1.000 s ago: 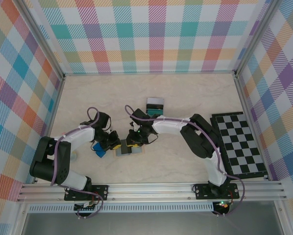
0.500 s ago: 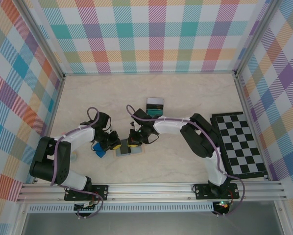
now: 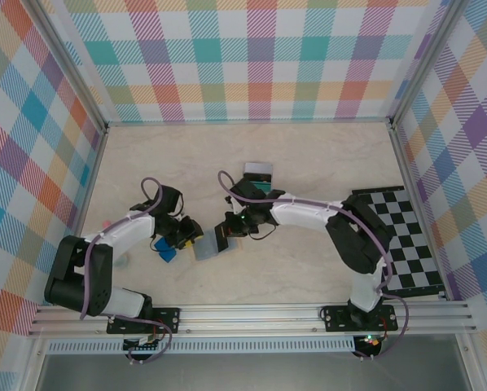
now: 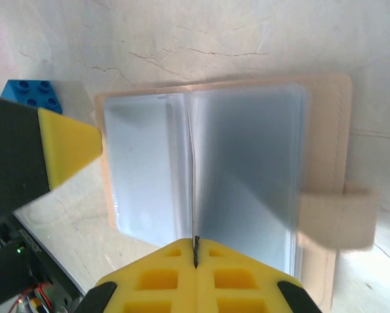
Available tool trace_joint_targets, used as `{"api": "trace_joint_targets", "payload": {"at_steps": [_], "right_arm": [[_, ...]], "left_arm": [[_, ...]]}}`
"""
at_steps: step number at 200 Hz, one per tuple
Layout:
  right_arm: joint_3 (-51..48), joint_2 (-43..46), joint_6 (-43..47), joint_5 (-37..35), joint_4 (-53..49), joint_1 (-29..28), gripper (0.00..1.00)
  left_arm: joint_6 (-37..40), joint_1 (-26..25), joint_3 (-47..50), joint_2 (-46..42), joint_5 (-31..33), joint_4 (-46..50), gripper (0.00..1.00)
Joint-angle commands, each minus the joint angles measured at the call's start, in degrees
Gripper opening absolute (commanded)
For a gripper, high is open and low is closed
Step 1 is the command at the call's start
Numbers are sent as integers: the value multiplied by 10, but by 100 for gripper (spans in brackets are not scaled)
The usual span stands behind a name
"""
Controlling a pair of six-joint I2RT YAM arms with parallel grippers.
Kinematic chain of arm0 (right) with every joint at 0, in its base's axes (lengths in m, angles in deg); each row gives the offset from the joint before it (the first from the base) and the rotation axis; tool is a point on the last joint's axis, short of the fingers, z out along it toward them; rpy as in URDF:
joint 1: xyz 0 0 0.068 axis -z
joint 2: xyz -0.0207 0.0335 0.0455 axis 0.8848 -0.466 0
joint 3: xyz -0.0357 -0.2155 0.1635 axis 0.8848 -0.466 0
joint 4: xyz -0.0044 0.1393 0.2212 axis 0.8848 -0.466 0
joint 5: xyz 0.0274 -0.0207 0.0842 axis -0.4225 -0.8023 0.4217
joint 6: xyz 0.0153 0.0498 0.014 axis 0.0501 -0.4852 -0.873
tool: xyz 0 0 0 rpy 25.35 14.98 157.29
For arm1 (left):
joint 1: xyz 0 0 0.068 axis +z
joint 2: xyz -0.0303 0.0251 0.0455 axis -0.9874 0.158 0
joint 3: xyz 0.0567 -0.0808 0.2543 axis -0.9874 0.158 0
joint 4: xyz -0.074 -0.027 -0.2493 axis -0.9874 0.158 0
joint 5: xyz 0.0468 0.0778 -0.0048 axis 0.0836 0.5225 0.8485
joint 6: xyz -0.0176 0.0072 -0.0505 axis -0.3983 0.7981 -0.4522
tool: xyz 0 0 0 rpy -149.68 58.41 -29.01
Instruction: Take the credit cards out of the card holder
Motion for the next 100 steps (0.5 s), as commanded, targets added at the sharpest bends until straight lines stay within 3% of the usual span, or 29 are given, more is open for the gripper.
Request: {"api": "trace_joint_targets", "payload": {"at_steps": [1,46,100], "right_arm": [[-8,63,73,-24,-10,7,0],[-15,162,156,-49,-32,33,0],[18,211,261,-114,-81,78,0]], "left_arm": [[-7,-3,-31,-42,28,29,46],[-11,-3,-49,-102,78,71,71],[31,-2,-64,-132,104,122,94]]}}
